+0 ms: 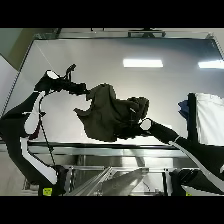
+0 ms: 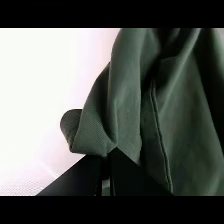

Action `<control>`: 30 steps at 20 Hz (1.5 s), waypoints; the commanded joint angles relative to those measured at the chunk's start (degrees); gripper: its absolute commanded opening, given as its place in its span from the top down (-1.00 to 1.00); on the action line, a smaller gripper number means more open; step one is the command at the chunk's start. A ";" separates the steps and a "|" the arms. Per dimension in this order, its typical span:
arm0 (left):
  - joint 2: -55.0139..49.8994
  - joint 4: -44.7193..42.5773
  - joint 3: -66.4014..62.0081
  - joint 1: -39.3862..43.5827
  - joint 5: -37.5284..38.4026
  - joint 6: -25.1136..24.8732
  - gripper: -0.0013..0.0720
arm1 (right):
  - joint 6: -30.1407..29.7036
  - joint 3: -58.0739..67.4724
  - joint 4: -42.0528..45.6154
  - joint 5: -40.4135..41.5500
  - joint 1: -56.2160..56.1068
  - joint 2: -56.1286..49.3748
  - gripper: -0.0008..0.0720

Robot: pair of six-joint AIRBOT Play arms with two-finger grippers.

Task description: Fold the shirts.

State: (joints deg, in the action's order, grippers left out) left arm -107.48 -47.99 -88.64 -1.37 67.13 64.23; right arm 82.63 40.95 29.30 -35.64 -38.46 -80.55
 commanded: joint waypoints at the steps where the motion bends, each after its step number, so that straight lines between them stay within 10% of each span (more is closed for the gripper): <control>1: 0.35 1.70 -4.83 -1.29 6.95 -0.13 0.91 | -3.93 0.11 0.00 -3.91 4.96 3.74 0.92; 18: 50.75 11.98 -12.87 -22.29 12.98 0.02 0.91 | -15.50 21.49 -18.03 -20.55 64.00 56.28 0.92; 23: 58.40 11.50 -5.22 -25.51 7.50 -4.79 0.91 | -16.92 21.70 -17.07 -22.56 64.06 53.37 0.92; 30: 35.08 3.17 7.34 -14.01 4.24 -5.53 0.91 | -18.40 18.36 -3.52 -23.56 56.02 25.75 0.91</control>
State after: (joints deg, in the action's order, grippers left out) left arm -62.89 -40.01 -85.36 -19.38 73.36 59.31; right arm 64.79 60.71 19.14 -59.81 21.34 -43.55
